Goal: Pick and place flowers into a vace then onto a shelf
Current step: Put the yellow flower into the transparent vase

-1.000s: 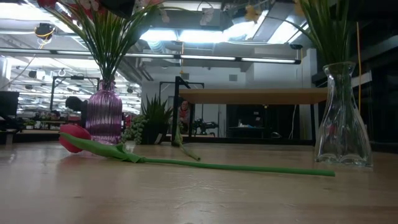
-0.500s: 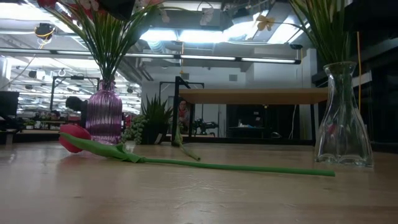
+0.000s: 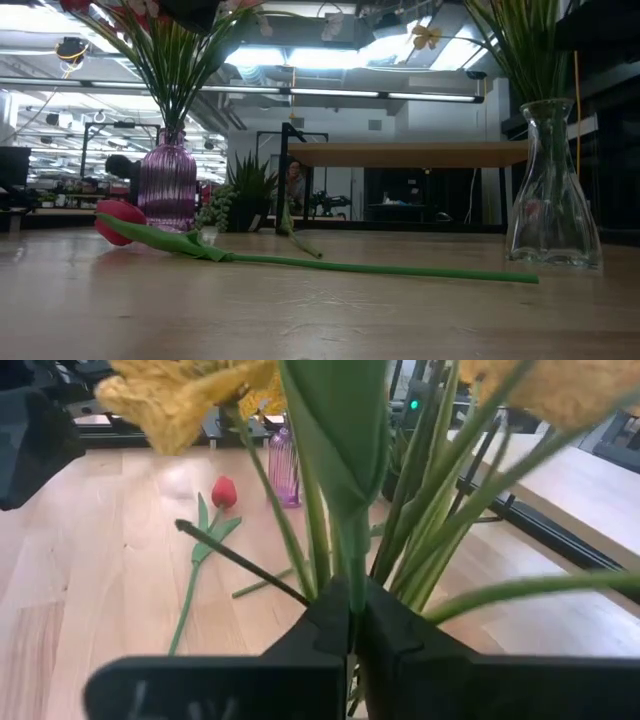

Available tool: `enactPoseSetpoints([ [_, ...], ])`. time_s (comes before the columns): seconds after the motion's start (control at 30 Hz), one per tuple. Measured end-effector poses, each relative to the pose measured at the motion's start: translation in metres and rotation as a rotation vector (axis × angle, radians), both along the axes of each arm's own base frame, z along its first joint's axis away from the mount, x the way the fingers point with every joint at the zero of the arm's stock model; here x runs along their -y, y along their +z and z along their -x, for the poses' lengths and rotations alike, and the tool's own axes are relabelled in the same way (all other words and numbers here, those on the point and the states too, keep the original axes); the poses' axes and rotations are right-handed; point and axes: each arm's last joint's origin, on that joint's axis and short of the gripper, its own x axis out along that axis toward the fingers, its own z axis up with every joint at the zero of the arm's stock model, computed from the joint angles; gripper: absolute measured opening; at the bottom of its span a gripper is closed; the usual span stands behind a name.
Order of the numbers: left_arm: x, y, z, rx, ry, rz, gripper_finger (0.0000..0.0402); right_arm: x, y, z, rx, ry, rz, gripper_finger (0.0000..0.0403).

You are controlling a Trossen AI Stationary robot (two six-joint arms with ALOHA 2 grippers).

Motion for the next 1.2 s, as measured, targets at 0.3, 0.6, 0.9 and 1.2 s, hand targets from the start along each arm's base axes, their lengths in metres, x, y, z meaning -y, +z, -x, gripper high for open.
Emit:
enactPoseSetpoints([
  [0.3, 0.000, -0.001, 0.000, -0.006, 0.000, -0.006, 0.0004, 0.002, -0.001, 0.001, 0.004, -0.015, -0.018, 0.0005],
  [0.6, 0.000, -0.001, 0.000, -0.011, 0.000, -0.011, 0.0005, 0.008, -0.005, -0.007, -0.050, -0.030, -0.046, 0.0002],
  [0.9, 0.000, -0.002, 0.001, -0.014, -0.001, -0.013, 0.0004, 0.009, -0.009, -0.011, -0.104, -0.020, -0.070, 0.0002],
  [1.2, 0.000, -0.002, 0.001, -0.014, -0.001, -0.013, 0.0002, 0.011, -0.010, -0.012, -0.127, -0.016, -0.083, 0.0002],
])
